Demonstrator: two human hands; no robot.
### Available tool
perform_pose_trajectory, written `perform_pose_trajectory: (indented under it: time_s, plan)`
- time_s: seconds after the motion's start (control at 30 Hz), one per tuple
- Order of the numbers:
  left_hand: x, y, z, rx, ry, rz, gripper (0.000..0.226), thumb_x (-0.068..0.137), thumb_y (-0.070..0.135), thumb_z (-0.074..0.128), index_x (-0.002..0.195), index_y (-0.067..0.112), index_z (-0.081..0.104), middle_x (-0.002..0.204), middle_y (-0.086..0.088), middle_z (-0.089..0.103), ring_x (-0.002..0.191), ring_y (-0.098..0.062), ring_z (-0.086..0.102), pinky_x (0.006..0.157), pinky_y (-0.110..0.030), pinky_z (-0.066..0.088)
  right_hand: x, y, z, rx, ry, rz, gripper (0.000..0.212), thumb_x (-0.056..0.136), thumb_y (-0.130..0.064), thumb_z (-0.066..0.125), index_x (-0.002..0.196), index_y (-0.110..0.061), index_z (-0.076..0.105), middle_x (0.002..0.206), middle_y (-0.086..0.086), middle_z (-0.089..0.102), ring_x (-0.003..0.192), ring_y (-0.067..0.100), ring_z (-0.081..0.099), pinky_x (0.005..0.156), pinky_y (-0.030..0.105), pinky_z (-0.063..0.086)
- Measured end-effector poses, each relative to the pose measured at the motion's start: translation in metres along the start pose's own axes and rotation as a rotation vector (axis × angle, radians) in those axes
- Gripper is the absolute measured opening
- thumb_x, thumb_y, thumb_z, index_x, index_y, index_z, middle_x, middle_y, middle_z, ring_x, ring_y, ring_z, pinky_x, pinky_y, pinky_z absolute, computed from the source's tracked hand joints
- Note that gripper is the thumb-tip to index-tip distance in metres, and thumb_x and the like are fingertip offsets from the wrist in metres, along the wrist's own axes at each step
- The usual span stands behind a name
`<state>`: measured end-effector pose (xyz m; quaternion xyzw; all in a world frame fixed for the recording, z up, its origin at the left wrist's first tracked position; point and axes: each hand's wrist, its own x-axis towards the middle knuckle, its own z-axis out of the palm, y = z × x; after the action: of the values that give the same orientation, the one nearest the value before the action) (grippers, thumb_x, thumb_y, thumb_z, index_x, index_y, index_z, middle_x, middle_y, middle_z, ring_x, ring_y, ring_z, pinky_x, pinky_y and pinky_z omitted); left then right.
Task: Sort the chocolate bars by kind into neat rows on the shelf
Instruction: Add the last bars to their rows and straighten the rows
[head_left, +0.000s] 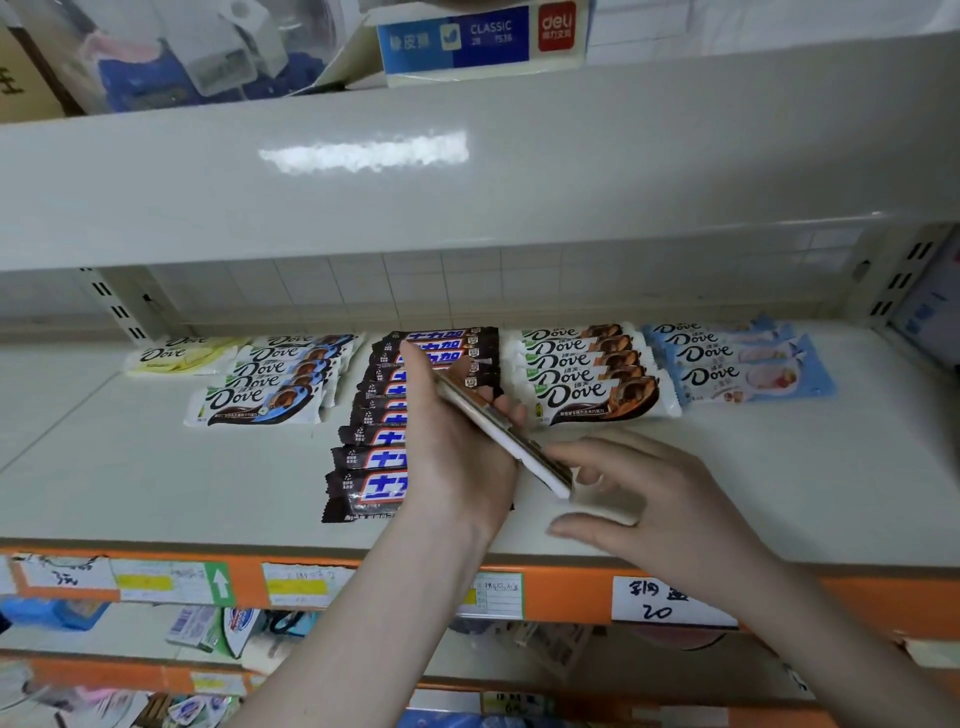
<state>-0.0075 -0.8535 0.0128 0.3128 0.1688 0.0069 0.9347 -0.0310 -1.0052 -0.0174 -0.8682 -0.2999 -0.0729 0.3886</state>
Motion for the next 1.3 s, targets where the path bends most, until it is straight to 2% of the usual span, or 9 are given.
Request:
perform_pose_trajectory:
  time_s: [0.07, 0.17, 0.27, 0.47, 0.7, 0.87, 1.0, 1.13, 1.3]
  plan:
    - [0.001, 0.001, 0.002, -0.007, -0.067, -0.021, 0.053, 0.082, 0.070, 0.039, 0.093, 0.019, 0.051, 0.073, -0.002, 0.045, 0.066, -0.014, 0.047, 0.075, -0.027, 0.040, 0.001, 0.000, 0.000, 0.003, 0.080, -0.008, 0.031, 0.075, -0.036, 0.065, 0.105, -0.036, 0.064, 0.090, -0.023, 0.062, 0.082, -0.003, 0.056, 0.073, 0.009, 0.044]
    - [0.001, 0.003, 0.000, 0.049, -0.198, -0.064, 0.047, 0.084, 0.055, 0.048, 0.116, 0.021, 0.056, 0.100, -0.007, 0.063, 0.105, -0.020, 0.059, 0.100, -0.038, 0.043, 0.002, 0.005, -0.007, 0.133, 0.180, 0.090, 0.022, 0.080, -0.025, 0.061, 0.092, -0.043, 0.066, 0.085, -0.015, 0.067, 0.075, 0.004, 0.061, 0.064, 0.017, 0.048]
    - [0.002, 0.005, -0.007, 0.216, -0.215, -0.017, 0.018, 0.090, 0.026, 0.052, 0.094, 0.013, 0.063, 0.080, -0.003, 0.071, 0.076, -0.016, 0.068, 0.081, -0.034, 0.055, 0.004, 0.009, -0.017, 0.251, 0.231, 0.155, 0.028, 0.083, -0.019, 0.060, 0.092, -0.045, 0.063, 0.087, -0.017, 0.068, 0.075, 0.003, 0.062, 0.061, 0.018, 0.050]
    - [-0.004, 0.017, -0.012, 0.563, -0.186, 0.055, 0.018, 0.086, 0.012, 0.061, 0.070, 0.015, 0.069, 0.068, 0.000, 0.073, 0.054, -0.009, 0.067, 0.061, -0.023, 0.057, 0.006, 0.014, -0.031, 0.336, 0.326, 0.213, 0.035, 0.086, -0.006, 0.056, 0.087, -0.041, 0.062, 0.070, -0.027, 0.065, 0.063, -0.004, 0.059, 0.054, 0.005, 0.044]
    - [-0.004, 0.019, -0.014, 0.744, -0.218, 0.047, 0.010, 0.082, 0.002, 0.065, 0.086, 0.010, 0.060, 0.077, -0.002, 0.069, 0.053, -0.012, 0.065, 0.059, -0.021, 0.058, 0.004, 0.027, -0.041, -0.125, 0.120, 0.169, 0.044, 0.070, -0.032, 0.074, 0.109, -0.040, 0.058, 0.103, -0.031, 0.047, 0.092, -0.016, 0.042, 0.077, -0.007, 0.025]
    - [0.002, 0.012, -0.017, 0.930, -0.282, 0.055, 0.031, 0.084, 0.002, 0.064, 0.108, 0.020, 0.059, 0.100, 0.000, 0.061, 0.062, -0.019, 0.068, 0.065, -0.021, 0.058, 0.008, 0.039, -0.049, -0.306, 0.026, 0.108, 0.054, 0.072, -0.035, 0.073, 0.121, -0.037, 0.052, 0.103, -0.036, 0.037, 0.097, -0.018, 0.028, 0.080, -0.009, 0.017]
    - [0.014, 0.012, -0.015, 1.573, -0.375, 0.375, 0.043, 0.076, 0.017, 0.076, 0.117, 0.020, 0.061, 0.091, 0.009, 0.059, 0.068, -0.004, 0.052, 0.058, -0.004, 0.039, 0.012, 0.052, -0.049, -0.273, 0.045, 0.147, 0.055, 0.070, -0.031, 0.075, 0.120, -0.035, 0.053, 0.107, -0.023, 0.041, 0.099, -0.010, 0.029, 0.075, -0.001, 0.020]
    - [0.025, 0.004, -0.012, 1.950, -0.353, 0.568, 0.050, 0.076, 0.033, 0.073, 0.122, 0.020, 0.059, 0.108, 0.001, 0.065, 0.099, -0.018, 0.059, 0.073, -0.022, 0.041, 0.016, 0.069, -0.044, -0.281, 0.024, 0.144, 0.052, 0.072, -0.027, 0.075, 0.120, -0.031, 0.056, 0.107, -0.013, 0.050, 0.099, 0.000, 0.034, 0.079, 0.012, 0.021]
    - [0.040, -0.006, -0.011, 2.234, -0.317, 0.758, 0.049, 0.078, 0.046, 0.066, 0.120, 0.022, 0.059, 0.107, -0.003, 0.067, 0.100, -0.023, 0.060, 0.076, -0.028, 0.040, 0.026, 0.085, -0.042, -0.370, -0.039, 0.136, 0.051, 0.076, -0.027, 0.071, 0.125, -0.027, 0.054, 0.119, -0.006, 0.057, 0.103, 0.005, 0.039, 0.085, 0.022, 0.026]
